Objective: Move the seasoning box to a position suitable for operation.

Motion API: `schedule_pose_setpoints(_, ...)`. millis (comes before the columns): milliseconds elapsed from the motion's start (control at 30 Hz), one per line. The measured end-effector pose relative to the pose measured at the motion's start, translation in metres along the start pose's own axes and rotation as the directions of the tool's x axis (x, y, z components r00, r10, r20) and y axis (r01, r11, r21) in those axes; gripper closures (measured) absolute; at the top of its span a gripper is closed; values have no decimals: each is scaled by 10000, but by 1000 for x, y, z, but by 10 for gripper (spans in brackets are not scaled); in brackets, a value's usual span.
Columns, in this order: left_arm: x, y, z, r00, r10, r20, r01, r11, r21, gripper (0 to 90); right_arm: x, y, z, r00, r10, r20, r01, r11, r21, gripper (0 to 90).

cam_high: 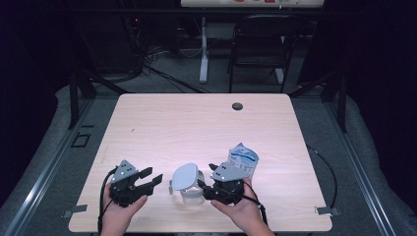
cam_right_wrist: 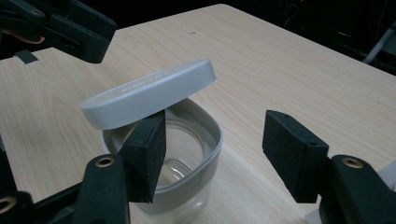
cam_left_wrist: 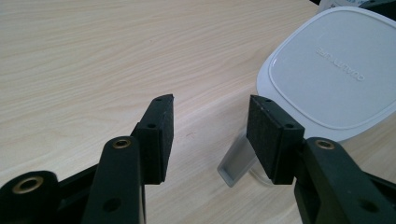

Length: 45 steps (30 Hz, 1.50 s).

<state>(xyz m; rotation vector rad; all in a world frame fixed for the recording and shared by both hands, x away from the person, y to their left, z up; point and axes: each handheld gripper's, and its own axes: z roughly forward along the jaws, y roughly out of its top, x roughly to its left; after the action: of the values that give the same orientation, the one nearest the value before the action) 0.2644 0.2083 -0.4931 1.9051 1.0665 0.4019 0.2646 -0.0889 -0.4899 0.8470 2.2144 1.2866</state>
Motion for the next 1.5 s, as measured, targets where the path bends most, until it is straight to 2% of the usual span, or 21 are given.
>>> schedule_pose_setpoints(300,1,0,-1,10000,-21,-43,20,10000,-96,520,4,8,1,9998,-171,-60,170,9999,-20,398)
schedule_pose_setpoints(1500,2,1,-3,9999,-63,-98,62,9999,-133,516,14,27,4,9991,-373,-221,363,9984,-428,398)
